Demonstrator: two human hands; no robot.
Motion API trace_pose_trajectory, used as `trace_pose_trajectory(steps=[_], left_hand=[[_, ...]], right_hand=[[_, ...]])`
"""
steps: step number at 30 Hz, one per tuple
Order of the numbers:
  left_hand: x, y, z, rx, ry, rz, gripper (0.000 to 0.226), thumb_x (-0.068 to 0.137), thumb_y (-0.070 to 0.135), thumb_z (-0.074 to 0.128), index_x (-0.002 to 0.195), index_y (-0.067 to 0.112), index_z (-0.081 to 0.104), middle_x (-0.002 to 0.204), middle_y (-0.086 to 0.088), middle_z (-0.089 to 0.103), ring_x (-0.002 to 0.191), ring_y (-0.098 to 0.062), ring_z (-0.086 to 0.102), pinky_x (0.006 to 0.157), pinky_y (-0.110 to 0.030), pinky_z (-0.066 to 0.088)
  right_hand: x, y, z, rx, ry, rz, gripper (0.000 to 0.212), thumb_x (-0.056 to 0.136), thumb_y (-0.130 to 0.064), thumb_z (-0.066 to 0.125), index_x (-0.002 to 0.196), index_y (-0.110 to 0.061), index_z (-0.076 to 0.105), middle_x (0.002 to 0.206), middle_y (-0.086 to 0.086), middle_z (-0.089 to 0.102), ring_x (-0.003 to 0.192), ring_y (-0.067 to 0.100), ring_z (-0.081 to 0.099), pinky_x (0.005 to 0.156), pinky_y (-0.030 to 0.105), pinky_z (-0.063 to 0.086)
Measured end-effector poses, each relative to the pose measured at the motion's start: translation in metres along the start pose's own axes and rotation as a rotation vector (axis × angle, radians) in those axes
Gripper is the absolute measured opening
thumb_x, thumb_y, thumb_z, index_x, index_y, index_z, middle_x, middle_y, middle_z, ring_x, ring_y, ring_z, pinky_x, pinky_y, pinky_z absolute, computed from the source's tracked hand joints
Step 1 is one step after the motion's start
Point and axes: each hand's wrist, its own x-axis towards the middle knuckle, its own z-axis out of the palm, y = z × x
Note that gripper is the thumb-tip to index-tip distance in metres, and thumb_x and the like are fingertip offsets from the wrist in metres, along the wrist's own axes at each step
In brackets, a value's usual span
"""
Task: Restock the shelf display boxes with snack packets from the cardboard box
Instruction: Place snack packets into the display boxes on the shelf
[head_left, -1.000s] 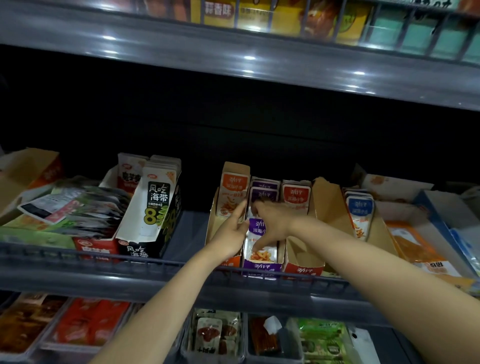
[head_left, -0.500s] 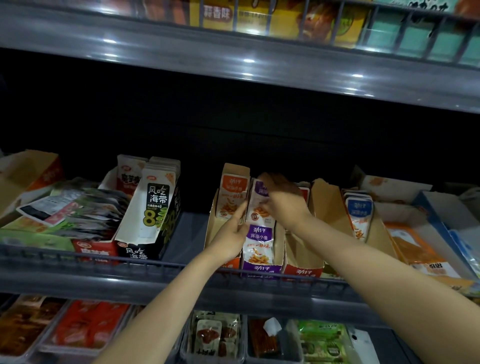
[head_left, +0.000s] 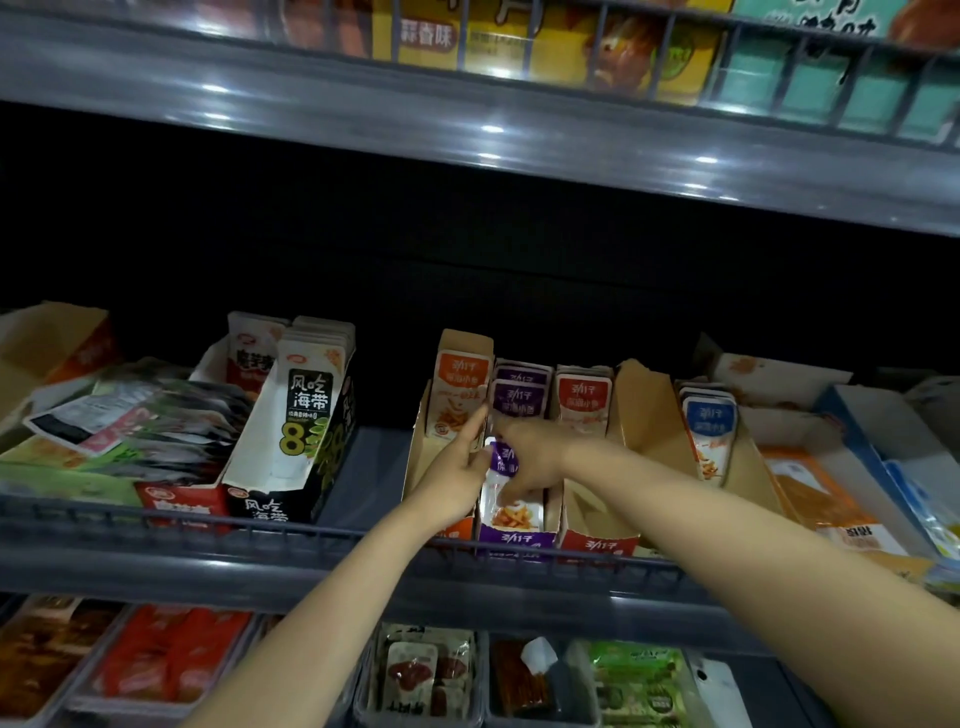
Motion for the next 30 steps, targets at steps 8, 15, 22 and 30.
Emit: trace_pose_trajectory(steps=[8,15,22,30], left_hand=[[0.002,-0.004,0.001,0.007,-0.007,0.027,0.055,0.102,0.007,0.033,0.151,0.025,0.014,0.154,0.006,0.023,0.123,0.006,0.019,0.081,0.011,0.017],[0.002,-0.004,0.001,0.014,-0.002,0.035,0.054,0.103,0.011,0.032,0.150,0.028,0.013,0.154,0.006,0.023,0.123,0.006,0.020,0.089,0.000,0.018],[0.002,-0.006,0.001,0.018,0.001,0.033,0.053,0.103,0.013,0.033,0.150,0.027,0.013,0.152,0.005,0.028,0.121,0.006,0.022,0.085,0.002,0.021],[0.003,-0.007,0.001,0.034,0.010,0.011,0.055,0.103,0.012,0.032,0.150,0.030,0.012,0.149,0.008,0.028,0.098,0.014,0.037,0.068,0.009,0.030]], right_hand=[[0.008,-0.004,0.000,0.036,-0.153,0.058,0.118,0.067,-0.036,0.083,0.150,-0.014,0.002,0.152,0.006,0.027,0.136,0.027,0.033,0.111,0.036,0.034],[0.008,-0.004,-0.002,0.015,-0.081,0.030,0.102,0.068,-0.037,0.082,0.146,-0.010,0.021,0.145,0.008,0.036,0.130,0.025,0.039,0.107,0.033,0.037],[-0.008,0.006,-0.003,-0.001,0.255,0.013,0.068,0.076,-0.034,0.075,0.133,-0.017,0.041,0.125,0.006,0.054,0.111,0.022,0.051,0.085,0.028,0.041],[-0.005,-0.001,-0.007,-0.053,0.024,-0.005,0.097,0.074,-0.043,0.076,0.148,-0.020,0.018,0.148,0.006,0.036,0.128,0.026,0.043,0.100,0.035,0.043]])
